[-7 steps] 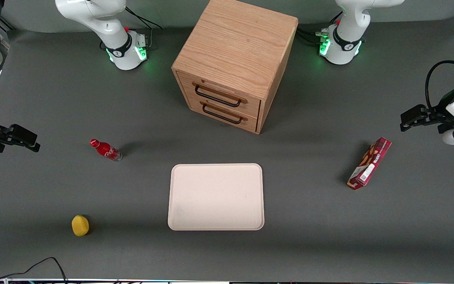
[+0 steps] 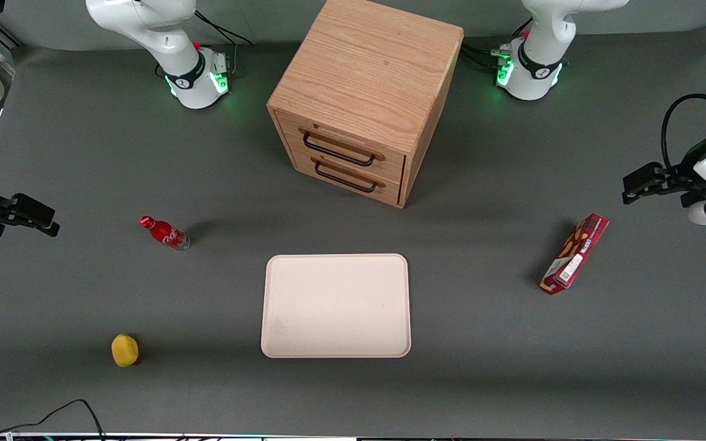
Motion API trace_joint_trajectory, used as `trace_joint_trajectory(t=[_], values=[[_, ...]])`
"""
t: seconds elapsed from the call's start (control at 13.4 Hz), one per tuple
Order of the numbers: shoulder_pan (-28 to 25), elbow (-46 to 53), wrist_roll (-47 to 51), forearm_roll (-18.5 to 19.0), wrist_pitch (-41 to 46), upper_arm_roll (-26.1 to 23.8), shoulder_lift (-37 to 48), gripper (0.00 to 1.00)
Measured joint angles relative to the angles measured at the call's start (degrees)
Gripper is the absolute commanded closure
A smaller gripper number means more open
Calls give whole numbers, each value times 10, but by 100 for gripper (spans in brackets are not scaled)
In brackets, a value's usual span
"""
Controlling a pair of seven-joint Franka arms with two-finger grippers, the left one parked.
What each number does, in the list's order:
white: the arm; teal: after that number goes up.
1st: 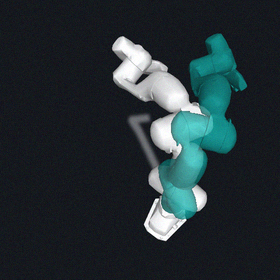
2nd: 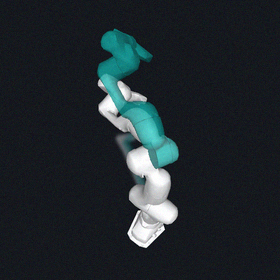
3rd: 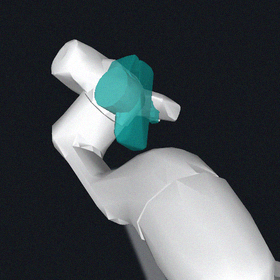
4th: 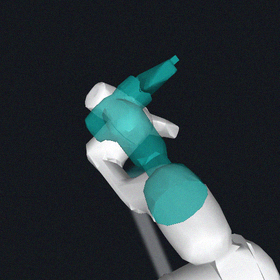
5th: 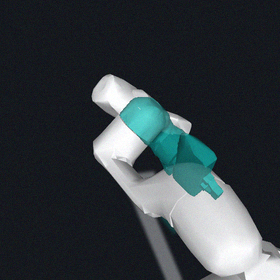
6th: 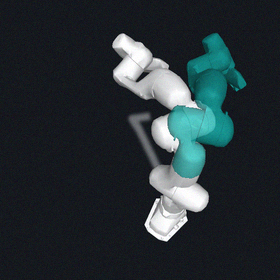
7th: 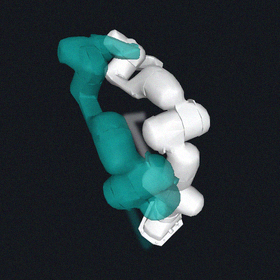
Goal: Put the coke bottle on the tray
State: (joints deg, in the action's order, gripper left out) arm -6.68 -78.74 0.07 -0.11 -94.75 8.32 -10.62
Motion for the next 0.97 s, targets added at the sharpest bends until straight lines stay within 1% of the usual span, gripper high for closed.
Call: trace_joint_trajectory(t=[0.45,0.97], values=[[0,0,0,0,2,0,-1,0],[0,-2,0,0,27,0,-10,0]])
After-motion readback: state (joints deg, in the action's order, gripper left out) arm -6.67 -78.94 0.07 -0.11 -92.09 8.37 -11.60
